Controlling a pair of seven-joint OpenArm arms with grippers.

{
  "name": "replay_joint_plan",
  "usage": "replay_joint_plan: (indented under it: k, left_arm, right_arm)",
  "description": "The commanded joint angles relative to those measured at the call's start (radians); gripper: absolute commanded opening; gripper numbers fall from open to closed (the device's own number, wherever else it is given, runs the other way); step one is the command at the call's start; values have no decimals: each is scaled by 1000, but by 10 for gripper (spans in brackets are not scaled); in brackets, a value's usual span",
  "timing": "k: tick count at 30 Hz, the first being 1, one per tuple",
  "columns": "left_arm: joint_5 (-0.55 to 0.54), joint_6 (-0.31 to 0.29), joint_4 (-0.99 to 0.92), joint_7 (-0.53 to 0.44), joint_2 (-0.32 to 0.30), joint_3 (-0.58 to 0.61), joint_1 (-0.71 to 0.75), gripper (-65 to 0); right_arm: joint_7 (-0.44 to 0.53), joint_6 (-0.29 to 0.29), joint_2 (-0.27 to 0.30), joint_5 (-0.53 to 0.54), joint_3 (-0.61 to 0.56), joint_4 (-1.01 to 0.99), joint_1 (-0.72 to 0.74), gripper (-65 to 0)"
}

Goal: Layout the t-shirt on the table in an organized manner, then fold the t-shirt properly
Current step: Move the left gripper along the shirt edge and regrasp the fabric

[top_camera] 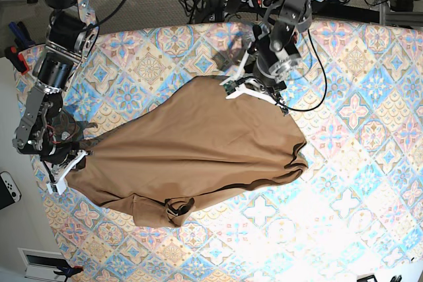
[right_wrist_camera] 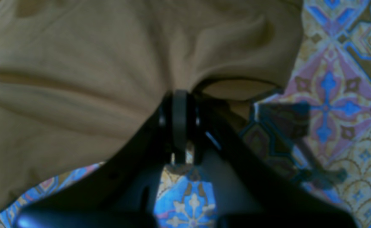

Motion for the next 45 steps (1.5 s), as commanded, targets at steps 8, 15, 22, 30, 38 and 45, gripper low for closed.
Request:
replay_joint_plan:
  k: [8, 15, 22, 30, 38, 45]
  left_arm:
    - [-4, 4, -67, 8, 63, -95, -59, -650]
    - [-6, 4, -345, 0, 210, -379, -283, -650]
    - [-4, 4, -435, -98, 299, -561, -384, -650]
    - [-4, 4, -435, -106, 299, -575, -383, -362]
    - [-39, 4, -285, -107, 299, -572, -337, -331]
    - [-200, 4, -121, -101, 238, -489, -172, -331]
  right_arm:
    - [16, 2, 19, 13, 1, 16, 30, -650]
    - [16, 2, 17, 13, -1, 16, 30, -650]
    - [12, 2, 17, 13, -1, 16, 28, -650]
    - [15, 2, 16, 13, -1, 16, -12, -650]
    - [13, 2, 16, 13, -1, 16, -12, -650]
    - [12, 2, 16, 13, -1, 17, -12, -650]
